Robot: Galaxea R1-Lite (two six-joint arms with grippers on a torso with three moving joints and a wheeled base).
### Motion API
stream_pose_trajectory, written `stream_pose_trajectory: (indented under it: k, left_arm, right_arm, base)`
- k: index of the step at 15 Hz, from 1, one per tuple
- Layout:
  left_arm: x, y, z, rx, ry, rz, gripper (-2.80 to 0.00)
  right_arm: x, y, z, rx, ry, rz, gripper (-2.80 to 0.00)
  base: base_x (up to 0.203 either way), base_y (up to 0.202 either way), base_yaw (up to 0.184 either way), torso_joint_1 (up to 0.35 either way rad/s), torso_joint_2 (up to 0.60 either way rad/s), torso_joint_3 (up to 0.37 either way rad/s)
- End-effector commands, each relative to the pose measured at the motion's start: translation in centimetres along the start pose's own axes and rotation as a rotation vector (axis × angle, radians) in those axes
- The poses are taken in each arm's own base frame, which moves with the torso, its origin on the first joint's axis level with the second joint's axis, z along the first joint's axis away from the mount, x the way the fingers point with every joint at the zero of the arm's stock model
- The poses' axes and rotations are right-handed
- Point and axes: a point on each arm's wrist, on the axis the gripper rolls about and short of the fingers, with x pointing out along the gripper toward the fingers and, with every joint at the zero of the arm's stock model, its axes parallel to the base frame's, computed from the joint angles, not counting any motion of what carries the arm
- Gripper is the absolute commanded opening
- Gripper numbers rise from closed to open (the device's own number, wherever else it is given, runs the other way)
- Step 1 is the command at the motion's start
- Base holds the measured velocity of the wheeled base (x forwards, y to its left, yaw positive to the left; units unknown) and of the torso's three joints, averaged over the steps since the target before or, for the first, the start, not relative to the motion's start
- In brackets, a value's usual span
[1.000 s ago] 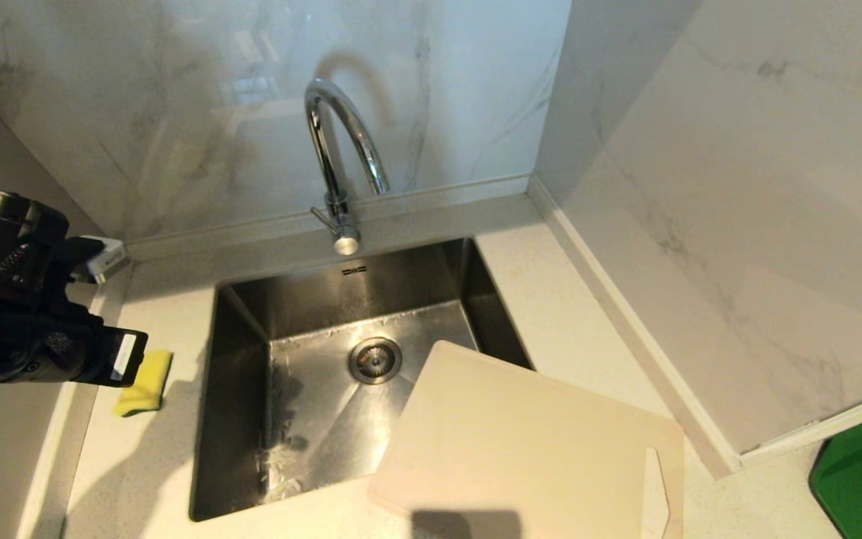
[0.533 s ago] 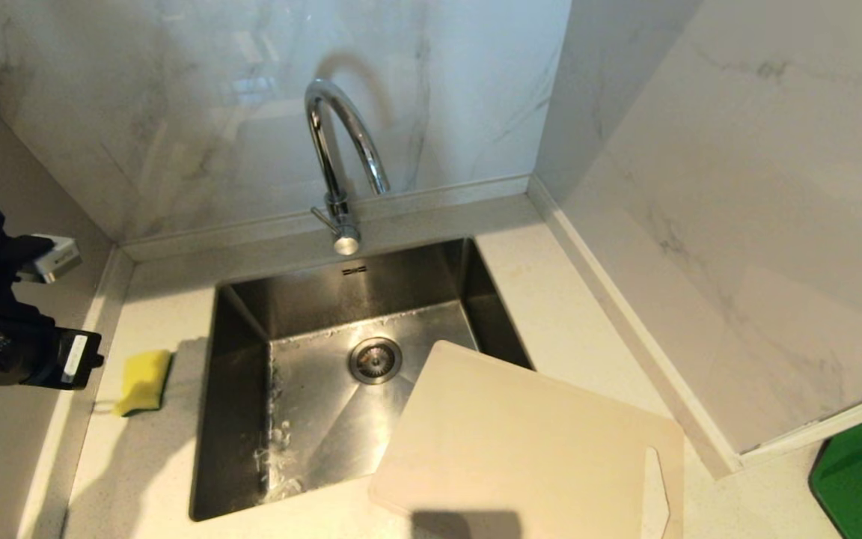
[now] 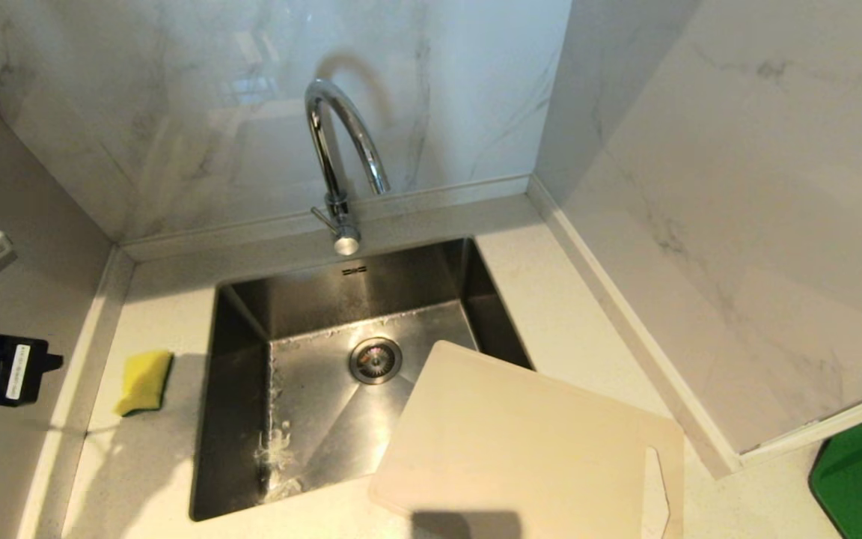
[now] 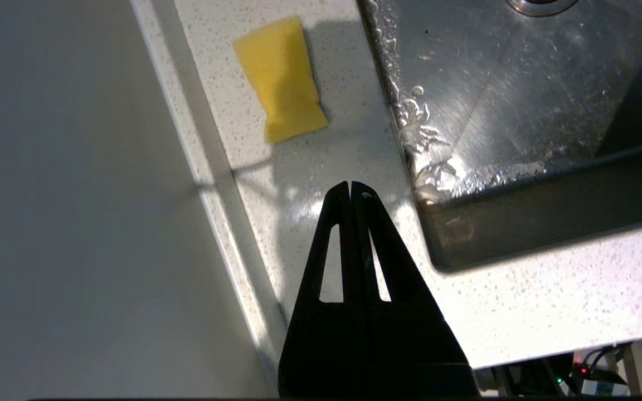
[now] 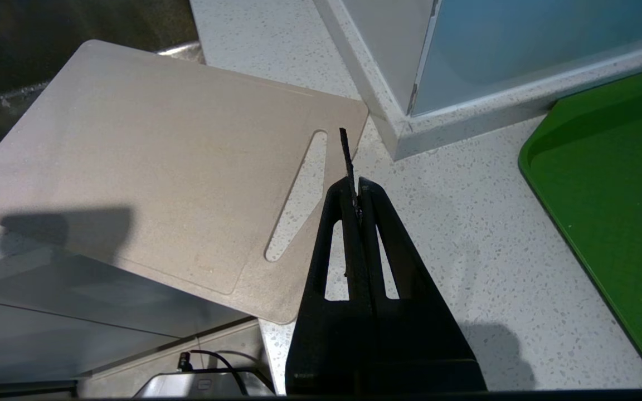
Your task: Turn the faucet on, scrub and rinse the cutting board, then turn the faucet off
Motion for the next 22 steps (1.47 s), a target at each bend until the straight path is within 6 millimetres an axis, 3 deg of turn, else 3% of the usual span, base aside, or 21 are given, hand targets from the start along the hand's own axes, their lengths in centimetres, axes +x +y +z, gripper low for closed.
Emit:
stream_pose_trajectory:
  k: [1,9,13,17,20,22]
  left_arm:
    - [-2.3,0.3,-1.1,-0.008,-0.05,0.005,-2.8]
    - [-4.1,1.3,-3.9,-0.063,-0.142,0.101,-2.8]
    - [-5.0,2.0,-6.3,-0.062,-0.15,0.027,-2.8]
    - [-5.9,1.9,-7.0,-0.063,-0.178,0.028,-2.8]
    - [-7.7,1.4,-10.0,-0.051,-0.243,0.005,-2.8]
    - [-8.9,0.8,-13.1,-0.036,-0.313,-0.003,-2.8]
  right_arm:
    - [0.0,0.0,0.0,0.0,-0.001,0.0,-2.8]
    - [0.0,0.0,0.0,0.0,-0.001,0.0,-2.8]
    - [0.0,0.0,0.0,0.0,-0.001,0.0,-2.8]
    - [0.0,0.0,0.0,0.0,-0.001,0.001,-2.8]
    - [0.0,0.0,0.0,0.0,-0.001,0.001,-2.8]
    - [0.0,0.0,0.0,0.0,-0.001,0.0,-2.8]
  base:
    - [0.0,0.0,0.0,0.0,0.0,0.0]
    - [0.0,0.0,0.0,0.0,0.0,0.0]
    - [0.0,0.0,0.0,0.0,0.0,0.0]
    - [0.0,0.0,0.0,0.0,0.0,0.0]
    - [0.0,0.0,0.0,0.0,0.0,0.0]
    - [0.0,0.0,0.0,0.0,0.0,0.0]
